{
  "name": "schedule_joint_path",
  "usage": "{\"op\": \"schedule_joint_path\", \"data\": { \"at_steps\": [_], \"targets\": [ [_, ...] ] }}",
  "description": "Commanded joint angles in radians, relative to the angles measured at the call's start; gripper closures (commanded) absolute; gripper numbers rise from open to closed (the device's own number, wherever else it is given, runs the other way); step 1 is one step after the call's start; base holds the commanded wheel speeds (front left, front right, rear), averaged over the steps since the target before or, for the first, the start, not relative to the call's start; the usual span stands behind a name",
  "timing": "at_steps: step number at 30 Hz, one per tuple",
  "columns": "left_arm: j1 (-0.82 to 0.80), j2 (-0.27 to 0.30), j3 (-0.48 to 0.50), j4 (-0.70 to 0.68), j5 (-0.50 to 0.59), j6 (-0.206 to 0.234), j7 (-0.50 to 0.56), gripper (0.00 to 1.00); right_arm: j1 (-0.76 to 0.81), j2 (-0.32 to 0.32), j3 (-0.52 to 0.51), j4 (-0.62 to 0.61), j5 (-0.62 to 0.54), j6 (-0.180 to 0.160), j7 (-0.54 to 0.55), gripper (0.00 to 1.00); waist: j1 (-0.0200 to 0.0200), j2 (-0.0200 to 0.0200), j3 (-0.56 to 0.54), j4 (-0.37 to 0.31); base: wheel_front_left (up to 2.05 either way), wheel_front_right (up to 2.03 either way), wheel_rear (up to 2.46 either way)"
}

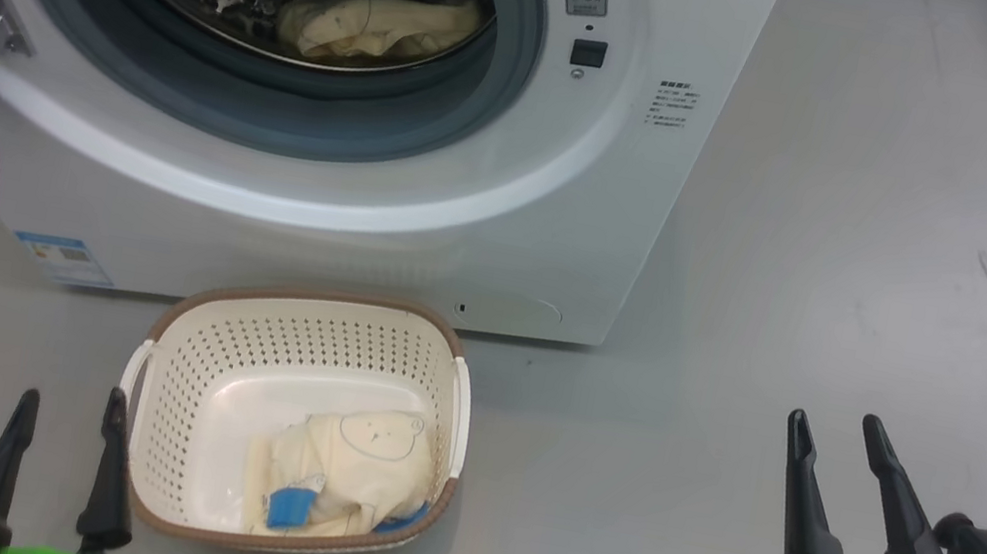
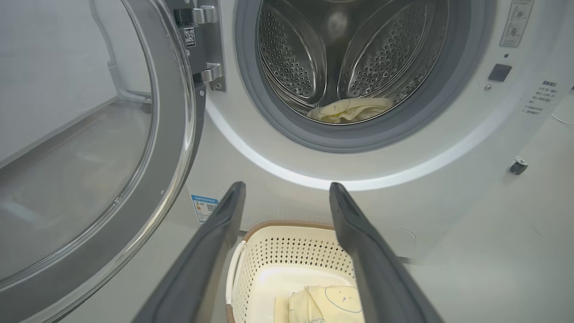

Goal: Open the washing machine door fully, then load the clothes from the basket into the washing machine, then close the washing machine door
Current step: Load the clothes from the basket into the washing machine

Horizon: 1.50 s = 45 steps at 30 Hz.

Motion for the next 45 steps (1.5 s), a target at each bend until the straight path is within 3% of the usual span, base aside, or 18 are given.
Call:
{"op": "schedule_joint_path", "data": {
  "at_steps": [1,21,31,45],
  "targets": [
    [-0.067,0.013,0.031,-0.023,0.003,-0.004,-0.002,0.00,-0.027,-0.011,0.014,-0.036,-0.010,0.000,0.003,0.00,0.0000,0.0000,0.024,-0.001,0.00,0.00,0.00],
    [-0.383,0.002,-0.024,0.129,0.000,-0.088,-0.007,0.00,-0.179,0.001,0.020,-0.015,-0.009,0.000,-0.013,0.00,0.0000,0.0000,0.464,-0.035,0.00,0.00,0.00],
    [-0.621,0.008,-0.079,0.381,0.004,-0.180,0.020,0.00,-0.248,0.008,0.039,-0.015,0.004,0.000,-0.021,0.00,0.0000,0.0000,0.607,-0.094,0.00,0.00,0.00],
    [-0.839,0.005,-0.134,0.737,0.012,-0.259,0.065,0.00,-0.280,0.019,0.048,-0.046,0.021,0.000,-0.022,0.00,0.0000,0.0000,0.723,-0.158,0.00,0.00,0.00]
  ]
}}
